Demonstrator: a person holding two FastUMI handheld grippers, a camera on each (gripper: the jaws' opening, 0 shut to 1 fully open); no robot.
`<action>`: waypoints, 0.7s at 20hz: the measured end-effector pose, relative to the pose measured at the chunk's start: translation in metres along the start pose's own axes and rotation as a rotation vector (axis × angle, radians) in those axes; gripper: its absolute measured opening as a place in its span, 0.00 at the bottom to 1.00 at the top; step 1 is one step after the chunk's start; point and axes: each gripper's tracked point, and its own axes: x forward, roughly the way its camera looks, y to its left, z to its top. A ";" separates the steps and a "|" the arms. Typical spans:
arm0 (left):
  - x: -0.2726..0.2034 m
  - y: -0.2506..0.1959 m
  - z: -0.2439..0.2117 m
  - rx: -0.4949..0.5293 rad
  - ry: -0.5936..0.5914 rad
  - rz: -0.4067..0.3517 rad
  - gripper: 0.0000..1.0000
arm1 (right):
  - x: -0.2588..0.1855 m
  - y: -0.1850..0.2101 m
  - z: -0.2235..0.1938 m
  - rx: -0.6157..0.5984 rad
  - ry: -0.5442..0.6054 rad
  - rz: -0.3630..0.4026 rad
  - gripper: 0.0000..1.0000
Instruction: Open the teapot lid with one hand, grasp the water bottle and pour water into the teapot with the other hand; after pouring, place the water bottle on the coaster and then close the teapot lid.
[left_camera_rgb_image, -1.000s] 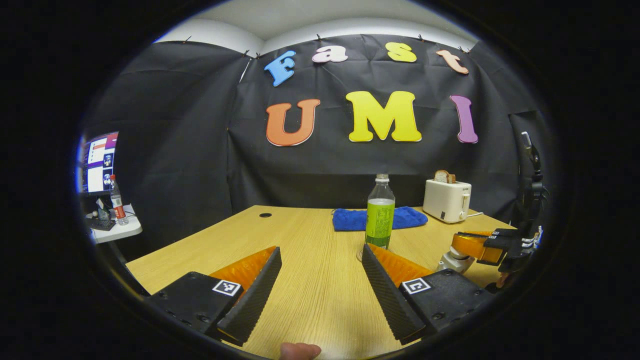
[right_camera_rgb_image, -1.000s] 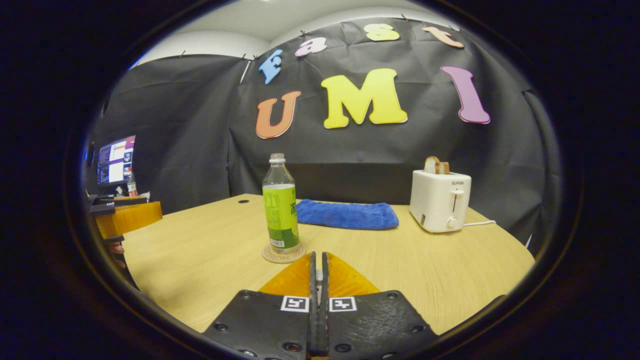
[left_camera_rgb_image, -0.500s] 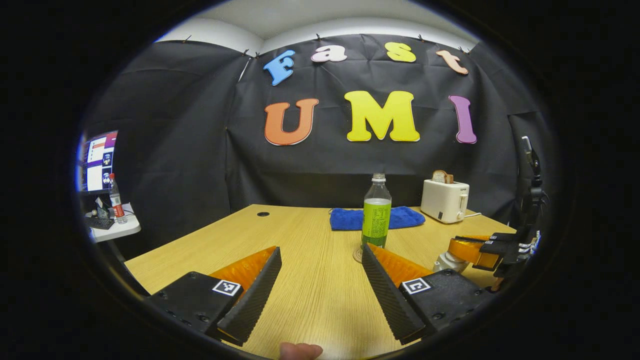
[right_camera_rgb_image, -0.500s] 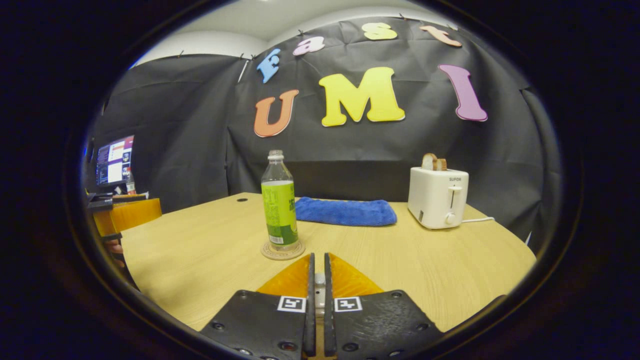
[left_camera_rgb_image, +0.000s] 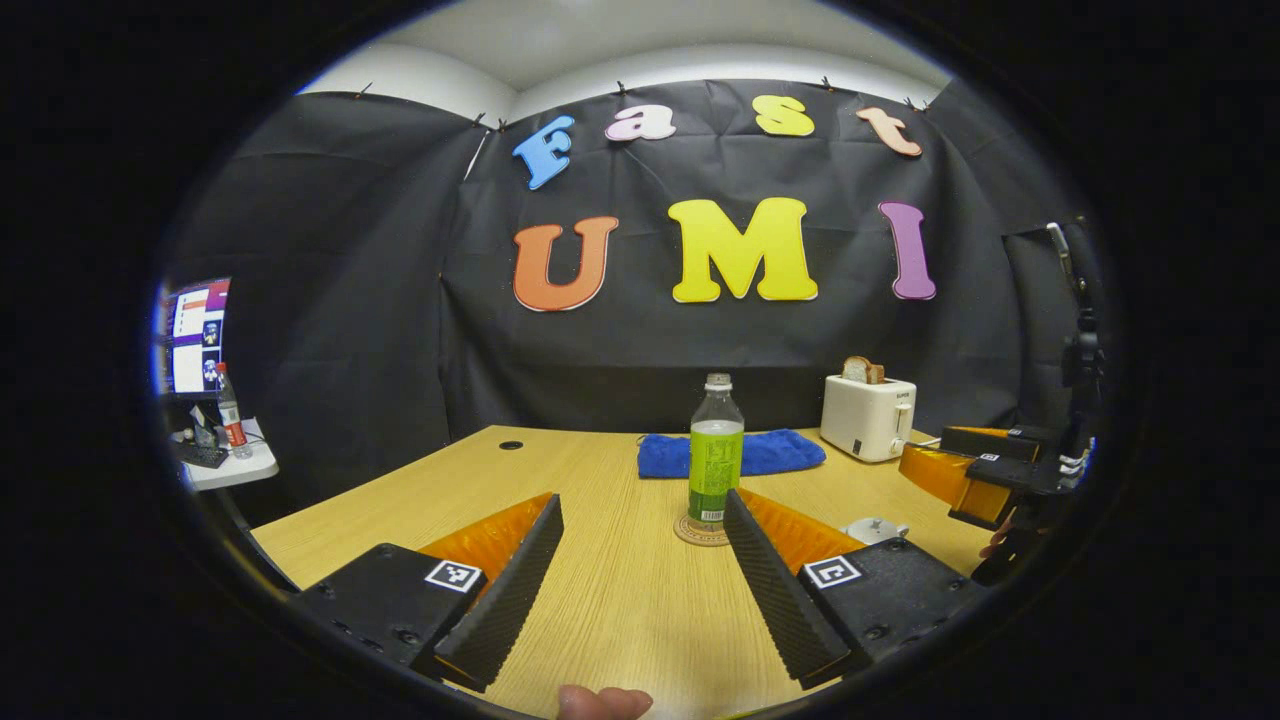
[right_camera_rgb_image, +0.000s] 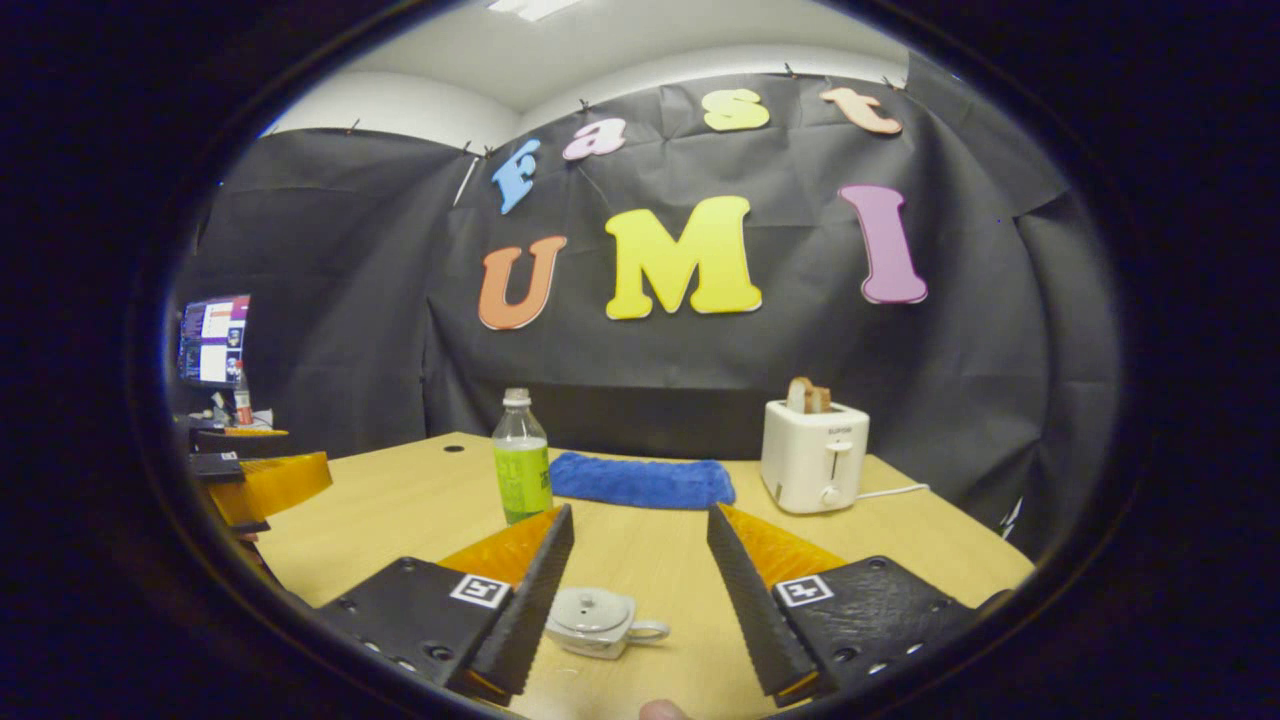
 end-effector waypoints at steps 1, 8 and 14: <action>-0.002 -0.011 0.005 -0.009 -0.009 -0.013 1.00 | -0.010 -0.006 0.010 0.000 -0.025 -0.019 0.96; -0.024 -0.062 0.021 0.028 -0.065 -0.077 1.00 | -0.074 -0.037 0.031 0.036 -0.078 -0.116 0.97; -0.055 -0.077 0.020 -0.019 -0.086 -0.077 1.00 | -0.110 -0.040 0.025 0.060 -0.109 -0.129 0.96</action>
